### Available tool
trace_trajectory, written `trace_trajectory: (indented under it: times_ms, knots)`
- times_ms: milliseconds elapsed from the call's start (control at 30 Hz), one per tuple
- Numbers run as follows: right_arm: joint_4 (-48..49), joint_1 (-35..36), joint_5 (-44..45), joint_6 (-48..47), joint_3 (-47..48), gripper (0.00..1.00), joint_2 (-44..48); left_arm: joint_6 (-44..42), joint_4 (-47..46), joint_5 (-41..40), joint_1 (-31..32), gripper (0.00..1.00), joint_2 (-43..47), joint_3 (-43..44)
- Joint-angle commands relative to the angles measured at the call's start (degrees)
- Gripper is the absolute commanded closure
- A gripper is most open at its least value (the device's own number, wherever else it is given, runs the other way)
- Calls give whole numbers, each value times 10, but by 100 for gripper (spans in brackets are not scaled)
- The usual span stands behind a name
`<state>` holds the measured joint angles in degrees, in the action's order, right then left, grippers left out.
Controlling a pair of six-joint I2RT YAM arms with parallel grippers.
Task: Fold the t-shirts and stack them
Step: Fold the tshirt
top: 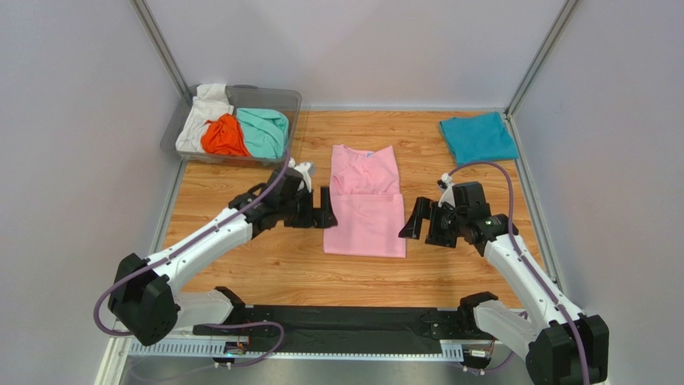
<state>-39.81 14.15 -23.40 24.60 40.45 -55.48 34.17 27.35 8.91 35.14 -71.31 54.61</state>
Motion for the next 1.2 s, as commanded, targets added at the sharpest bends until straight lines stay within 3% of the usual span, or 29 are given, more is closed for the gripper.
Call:
trace_trajectory:
  times_ms: [0,167,400,467,500,567,667,933,967,1067,1100,1167]
  knots:
    - [26,0,-26,23,-27,0,-16,69,1,5,39,0,15,-81]
    - [88,14,-58,54,-80,3,-61,97,-66,43,49,6,-1,-148]
    - [130,45,15,67,-87,14,-142,88,-86,38,49,37,-70,-140]
    - [141,47,16,72,-87,24,-156,80,-83,38,49,40,-94,-130]
    - [148,47,18,73,-85,26,-170,79,-81,38,49,49,-100,-128]
    - [153,47,21,73,-82,36,-182,71,-80,50,49,52,-117,-123]
    - [163,47,20,70,-83,38,-202,71,-85,43,49,54,-129,-129]
    - [175,53,19,70,-89,62,-230,82,-96,23,49,74,-161,-126]
    - [177,53,22,71,-90,66,-230,83,-98,21,49,84,-162,-125]
    - [180,53,35,66,-88,83,-236,85,-101,12,49,100,-173,-119]
    - [179,53,34,64,-86,91,-238,83,-104,13,49,100,-176,-117]
    - [179,53,28,63,-82,98,-235,79,-104,14,49,100,-176,-114]
